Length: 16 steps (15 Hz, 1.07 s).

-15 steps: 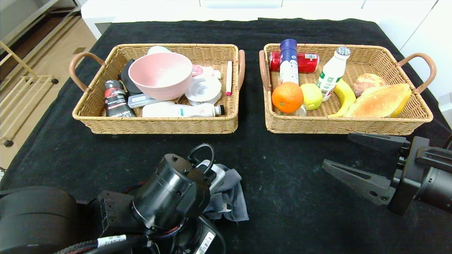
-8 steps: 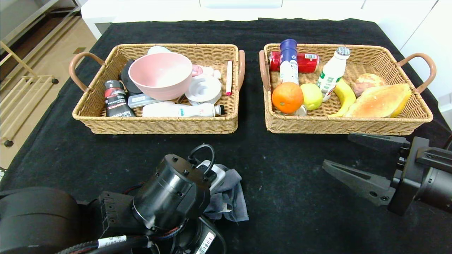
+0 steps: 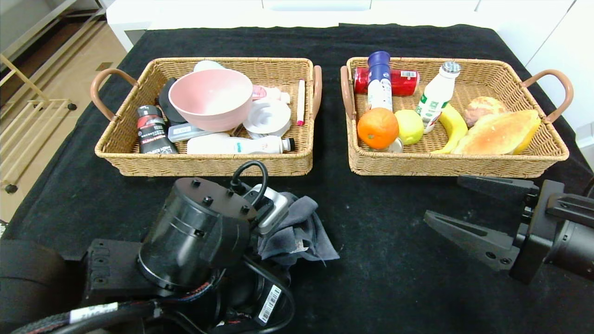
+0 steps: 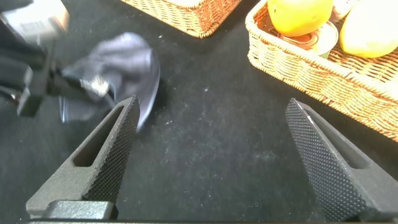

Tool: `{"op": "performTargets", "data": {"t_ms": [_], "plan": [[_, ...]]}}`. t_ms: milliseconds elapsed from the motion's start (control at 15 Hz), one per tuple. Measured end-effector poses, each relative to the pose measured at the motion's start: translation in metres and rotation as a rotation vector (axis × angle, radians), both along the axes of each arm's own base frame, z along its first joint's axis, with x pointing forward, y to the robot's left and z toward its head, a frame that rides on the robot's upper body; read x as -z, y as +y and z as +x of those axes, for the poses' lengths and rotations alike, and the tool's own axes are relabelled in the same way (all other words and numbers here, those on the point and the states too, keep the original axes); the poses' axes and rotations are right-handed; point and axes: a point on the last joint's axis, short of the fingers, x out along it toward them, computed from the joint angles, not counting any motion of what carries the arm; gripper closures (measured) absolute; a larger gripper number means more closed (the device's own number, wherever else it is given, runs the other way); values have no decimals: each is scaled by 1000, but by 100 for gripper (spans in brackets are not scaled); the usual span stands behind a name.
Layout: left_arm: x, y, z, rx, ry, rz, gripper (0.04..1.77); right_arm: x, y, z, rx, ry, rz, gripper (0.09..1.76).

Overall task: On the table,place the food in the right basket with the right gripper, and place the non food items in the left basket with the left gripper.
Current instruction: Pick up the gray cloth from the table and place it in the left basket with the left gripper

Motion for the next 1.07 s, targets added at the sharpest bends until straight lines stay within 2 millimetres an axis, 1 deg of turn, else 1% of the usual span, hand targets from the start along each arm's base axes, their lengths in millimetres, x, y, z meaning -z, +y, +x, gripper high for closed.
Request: {"op": "performTargets", "data": {"t_ms": [333,600,800,1067], "plan": [[-22,19,-4,-41,-63,-82,158,0,0,0,1,1,-1,14],[-44,39,2,-116,-127,-146,158,1,0,1,1,5,-3,14],[-59,55,12,-199,-175,-180,158,1,0,1,1,6,-3,14],[-76,85,34,-336,-239,-184,158,1,0,2,3,5,-4,14]]}}
